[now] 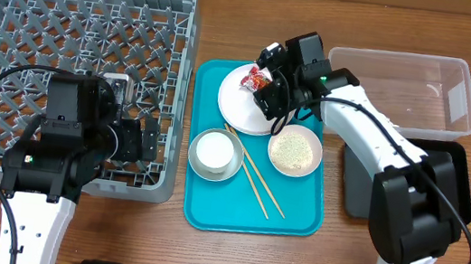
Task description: Sort waste into correct bins and load items into the dishwasher
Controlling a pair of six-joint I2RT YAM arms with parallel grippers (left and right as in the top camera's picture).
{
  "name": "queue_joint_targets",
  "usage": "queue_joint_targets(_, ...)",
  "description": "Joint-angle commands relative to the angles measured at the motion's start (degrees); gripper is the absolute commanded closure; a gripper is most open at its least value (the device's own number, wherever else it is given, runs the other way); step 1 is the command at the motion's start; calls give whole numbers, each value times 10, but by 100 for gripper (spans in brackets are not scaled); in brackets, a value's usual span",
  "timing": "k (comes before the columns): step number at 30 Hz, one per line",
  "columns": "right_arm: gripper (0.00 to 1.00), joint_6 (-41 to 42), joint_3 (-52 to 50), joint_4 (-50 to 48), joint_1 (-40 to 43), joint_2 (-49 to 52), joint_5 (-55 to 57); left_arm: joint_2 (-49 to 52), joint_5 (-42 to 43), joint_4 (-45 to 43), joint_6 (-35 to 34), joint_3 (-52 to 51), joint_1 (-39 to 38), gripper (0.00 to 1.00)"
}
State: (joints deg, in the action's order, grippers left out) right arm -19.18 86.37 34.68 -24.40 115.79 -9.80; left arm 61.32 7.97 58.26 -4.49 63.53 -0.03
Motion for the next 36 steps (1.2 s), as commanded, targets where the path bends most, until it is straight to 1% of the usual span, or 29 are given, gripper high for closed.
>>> queue_joint_targets(1,23,-6,12,-12,0,24,10,2,7,-3,-9,15,-3,0)
queue_joint_targets(5,23,-6,12,-17,0,47,14,2,7,-2,-9,15,-3,0)
queue_joint_targets(11,24,-6,10,-17,0,48,14,2,7,-3,-9,15,-3,0)
queue_joint_targets(17,38,-5,-2,-14,0,48,14,2,7,-2,-9,15,-3,0)
queue_joint_targets(19,41,-3,-11,-11,0,48,11,2,7,-2,-9,15,-3,0)
queue_joint_targets(23,46,-1,-15,-6,0,48,12,2,7,-2,-9,15,-3,0)
queue_joint_targets(26,46,-1,-15,-8,0,48,15,2,7,-2,-9,15,-3,0)
queue_joint_targets(28,50,-1,-15,-10,0,48,30,2,7,-2,-9,15,-3,0)
queue_joint_targets(32,51,-1,-15,-12,0,48,78,2,7,-2,-9,15,-3,0)
queue_joint_targets(36,48,-1,-14,-15,0,48,87,2,7,-2,-9,15,-3,0)
